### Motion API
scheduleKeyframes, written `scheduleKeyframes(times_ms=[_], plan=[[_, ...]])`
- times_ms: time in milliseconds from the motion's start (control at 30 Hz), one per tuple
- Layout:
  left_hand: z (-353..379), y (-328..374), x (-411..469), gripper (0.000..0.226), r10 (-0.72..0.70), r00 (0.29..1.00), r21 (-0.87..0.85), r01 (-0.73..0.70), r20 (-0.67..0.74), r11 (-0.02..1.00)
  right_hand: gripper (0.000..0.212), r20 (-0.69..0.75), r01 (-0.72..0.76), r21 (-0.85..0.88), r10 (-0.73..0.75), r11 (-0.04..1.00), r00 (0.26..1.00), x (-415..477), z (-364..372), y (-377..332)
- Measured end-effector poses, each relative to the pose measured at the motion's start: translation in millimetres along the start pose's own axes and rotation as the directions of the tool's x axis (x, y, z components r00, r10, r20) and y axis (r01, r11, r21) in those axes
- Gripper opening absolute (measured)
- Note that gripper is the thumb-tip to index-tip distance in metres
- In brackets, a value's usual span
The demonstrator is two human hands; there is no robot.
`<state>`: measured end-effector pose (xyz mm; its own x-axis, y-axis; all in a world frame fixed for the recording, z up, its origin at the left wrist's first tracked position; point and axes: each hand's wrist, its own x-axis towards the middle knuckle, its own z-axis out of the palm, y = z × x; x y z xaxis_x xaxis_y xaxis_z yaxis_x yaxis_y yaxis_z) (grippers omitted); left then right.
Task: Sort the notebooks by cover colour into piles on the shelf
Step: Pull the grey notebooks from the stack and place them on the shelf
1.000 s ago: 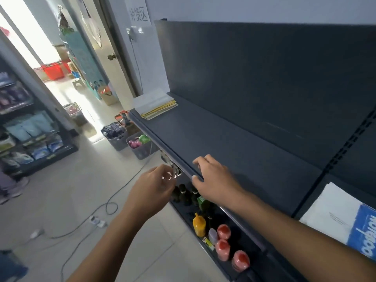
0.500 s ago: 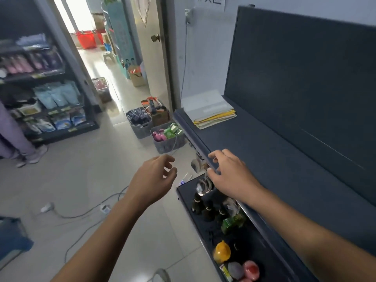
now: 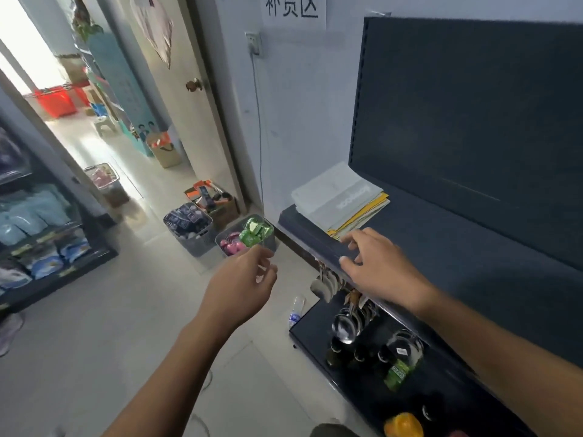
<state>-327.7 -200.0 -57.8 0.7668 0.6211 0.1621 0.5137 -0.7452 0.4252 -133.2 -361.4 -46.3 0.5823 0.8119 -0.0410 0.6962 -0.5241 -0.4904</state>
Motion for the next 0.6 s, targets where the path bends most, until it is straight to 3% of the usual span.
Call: scheduleKeyframes(times_ms=[367, 600], plan=[[14, -34, 172, 0.029, 0.186, 0.979, 0.032, -0.189, 0.081, 0.981, 0.042, -0.002, -0.236, 0.06, 0.236, 0.97, 0.972, 135, 11, 20], [46, -15, 269, 0.036, 0.351, 0.925, 0.054, -0.362, 0.142, 0.931, 0.043, -0.073, -0.42, 0.079, 0.426, 0.904, 0.902, 165, -2, 50]])
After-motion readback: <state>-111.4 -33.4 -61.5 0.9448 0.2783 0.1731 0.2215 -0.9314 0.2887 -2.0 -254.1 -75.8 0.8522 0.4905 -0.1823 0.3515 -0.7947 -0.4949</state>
